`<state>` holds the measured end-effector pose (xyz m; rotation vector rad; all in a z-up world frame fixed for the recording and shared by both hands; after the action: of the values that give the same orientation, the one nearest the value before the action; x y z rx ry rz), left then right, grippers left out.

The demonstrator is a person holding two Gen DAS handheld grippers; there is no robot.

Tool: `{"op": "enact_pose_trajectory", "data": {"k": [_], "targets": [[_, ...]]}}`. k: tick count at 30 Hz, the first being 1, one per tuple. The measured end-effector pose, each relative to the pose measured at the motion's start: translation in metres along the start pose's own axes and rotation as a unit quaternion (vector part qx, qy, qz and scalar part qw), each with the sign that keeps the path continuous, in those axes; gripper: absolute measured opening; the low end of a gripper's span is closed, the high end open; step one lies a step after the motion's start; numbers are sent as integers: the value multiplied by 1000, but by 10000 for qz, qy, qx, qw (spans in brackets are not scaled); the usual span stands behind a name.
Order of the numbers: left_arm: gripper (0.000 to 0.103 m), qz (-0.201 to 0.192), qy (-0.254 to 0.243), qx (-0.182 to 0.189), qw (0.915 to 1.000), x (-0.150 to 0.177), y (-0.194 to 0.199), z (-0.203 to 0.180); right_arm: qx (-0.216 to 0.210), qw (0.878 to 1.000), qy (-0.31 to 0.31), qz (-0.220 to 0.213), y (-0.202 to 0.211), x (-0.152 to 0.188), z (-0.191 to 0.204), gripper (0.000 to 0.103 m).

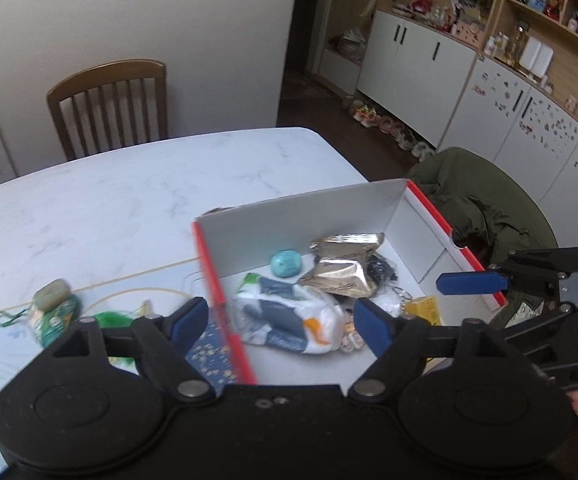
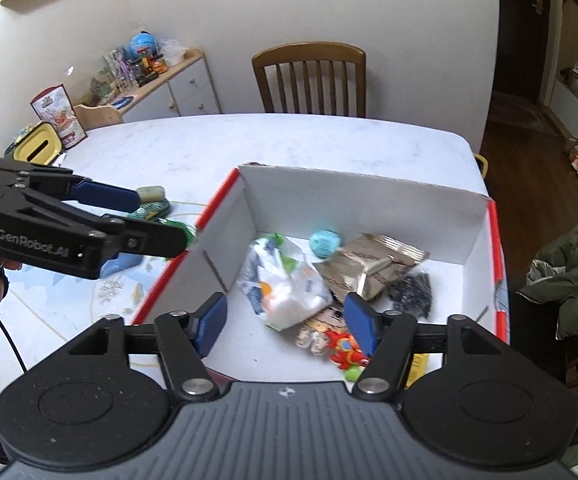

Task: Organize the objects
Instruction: 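Withdraw both tools from the box toward the green-tasseled charm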

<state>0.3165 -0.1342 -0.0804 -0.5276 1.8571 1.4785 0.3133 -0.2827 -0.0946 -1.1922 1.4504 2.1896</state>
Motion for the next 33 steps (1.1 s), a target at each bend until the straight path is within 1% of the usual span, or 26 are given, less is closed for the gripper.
{"op": "enact_pose_trajectory", "data": {"k": [5, 10, 16, 18, 20, 23, 26, 33], "targets": [[85, -63, 78, -89, 9999, 5, 14, 24, -123, 9999, 10, -62, -3, -8, 22, 75], [90, -159, 186, -248, 9994, 11, 27, 60, -182, 9998, 11, -109, -14, -17, 51, 78], [94, -216, 369, -333, 9985, 21, 39, 107, -232, 9996, -13, -140, -35, -29, 89, 79], [96, -236, 404, -363, 9982, 24, 41, 120, -240, 9996, -6, -160, -44, -33, 102, 80], [99, -272, 443, -385, 9979, 27, 43, 133, -240, 9995, -10, -180, -52, -38, 115, 84], [102, -324, 470, -434, 9974, 30, 45, 153, -258, 9995, -36, -193, -64, -43, 132, 84], [102, -355, 475, -487, 9970, 34, 45, 170, -287, 9994, -52, -178, -78, -49, 149, 85], [102, -466, 614, -598, 9952, 41, 44, 211, -210, 9995, -98, -205, -107, -62, 178, 87]]}}
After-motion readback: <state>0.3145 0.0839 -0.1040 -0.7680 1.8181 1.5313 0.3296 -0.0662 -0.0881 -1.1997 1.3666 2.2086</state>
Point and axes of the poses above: each gripper's, at about its wrist camera, not at the fingertips, and y roughly against the way its jaws point, z to its left, x to its underside, the point moved 8 cm from there along -y, roughly the way its jaws point, and after that the axes turned 7 degrees about -z, right-handed, at the moved point
